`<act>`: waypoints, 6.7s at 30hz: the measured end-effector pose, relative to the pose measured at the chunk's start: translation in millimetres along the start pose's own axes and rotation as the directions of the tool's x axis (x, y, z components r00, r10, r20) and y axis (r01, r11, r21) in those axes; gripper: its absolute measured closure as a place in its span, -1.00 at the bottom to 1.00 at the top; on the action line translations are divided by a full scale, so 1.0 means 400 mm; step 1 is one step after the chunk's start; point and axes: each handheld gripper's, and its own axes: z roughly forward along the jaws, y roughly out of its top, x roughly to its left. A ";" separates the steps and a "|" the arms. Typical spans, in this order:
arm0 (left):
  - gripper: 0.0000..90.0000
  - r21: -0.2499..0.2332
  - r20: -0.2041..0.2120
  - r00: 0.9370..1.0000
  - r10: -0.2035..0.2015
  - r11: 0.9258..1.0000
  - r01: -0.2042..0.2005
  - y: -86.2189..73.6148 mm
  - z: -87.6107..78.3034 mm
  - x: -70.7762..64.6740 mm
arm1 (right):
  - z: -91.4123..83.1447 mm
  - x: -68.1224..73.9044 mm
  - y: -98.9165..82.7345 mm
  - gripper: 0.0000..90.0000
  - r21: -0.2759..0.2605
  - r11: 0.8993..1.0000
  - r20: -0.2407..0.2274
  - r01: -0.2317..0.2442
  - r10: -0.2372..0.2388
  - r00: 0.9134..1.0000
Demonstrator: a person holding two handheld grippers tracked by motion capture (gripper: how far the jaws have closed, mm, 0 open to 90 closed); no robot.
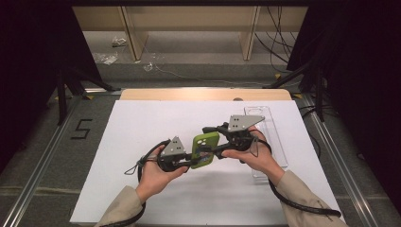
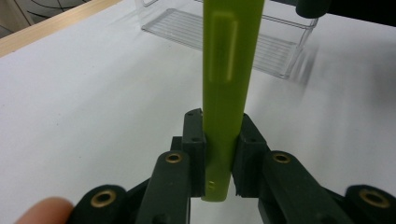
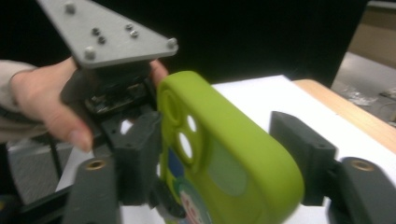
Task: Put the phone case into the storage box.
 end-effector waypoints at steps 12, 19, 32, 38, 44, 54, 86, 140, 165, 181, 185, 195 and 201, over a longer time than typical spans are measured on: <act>0.72 -0.020 -0.083 0.995 -0.047 0.999 0.045 0.001 -0.007 0.002 | -0.004 -0.015 -0.011 -0.59 -0.071 0.995 0.095 -0.063 0.070 0.993; 0.72 -0.024 -0.121 0.990 -0.067 0.998 0.065 0.000 -0.010 0.003 | -0.007 -0.019 -0.017 -0.64 -0.102 0.991 0.131 -0.086 0.099 0.986; 0.72 -0.039 -0.180 0.979 -0.093 0.995 0.088 -0.001 -0.014 0.006 | -0.007 -0.025 -0.030 -0.65 -0.133 0.982 0.183 -0.135 0.158 0.970; 0.72 -0.044 -0.195 0.975 -0.104 0.994 0.097 -0.001 -0.015 0.007 | -0.005 -0.023 -0.033 -0.66 -0.132 0.982 0.201 -0.135 0.159 0.967; 0.72 -0.048 -0.216 0.969 -0.119 0.993 0.111 -0.001 -0.014 0.007 | -0.004 -0.024 -0.034 -0.79 -0.132 0.982 0.215 -0.136 0.163 0.963; 0.72 -0.054 -0.240 0.962 -0.132 0.991 0.123 0.002 -0.006 -0.002 | 0.020 -0.009 -0.035 -0.94 -0.146 0.977 0.194 -0.156 0.183 0.964; 0.71 -0.044 -0.260 0.955 -0.144 0.990 0.137 0.011 0.040 -0.033 | 0.086 0.023 -0.035 -0.89 -0.149 0.978 0.269 -0.149 0.185 0.945; -1.00 0.007 -0.217 0.976 -0.025 1.000 0.027 -0.016 0.002 -0.032 | -0.024 -0.035 -0.018 -0.59 -0.159 0.983 0.398 -0.087 0.145 0.906; -1.00 0.016 -0.225 0.974 -0.035 0.999 0.040 -0.044 -0.028 -0.025 | -0.080 -0.076 -0.013 -0.59 -0.173 0.981 0.467 -0.088 0.160 0.869; -1.00 0.017 -0.234 0.971 -0.045 0.999 0.050 -0.056 -0.039 -0.020 | -0.117 -0.100 -0.009 -0.59 -0.183 0.979 0.515 -0.090 0.173 0.840; -1.00 0.015 -0.233 0.971 -0.050 0.998 0.055 -0.059 -0.042 -0.018 | -0.127 -0.106 -0.009 -0.59 -0.187 0.978 0.525 -0.091 0.177 0.833; -1.00 0.012 -0.240 0.969 -0.055 0.998 0.059 -0.064 -0.049 -0.014 | -0.135 -0.116 -0.013 -0.59 -0.187 0.978 0.537 -0.097 0.184 0.823; -1.00 0.015 -0.244 0.968 -0.054 0.998 0.060 -0.067 -0.053 -0.012 | -0.144 -0.121 -0.012 -0.59 -0.192 0.976 0.547 -0.098 0.190 0.815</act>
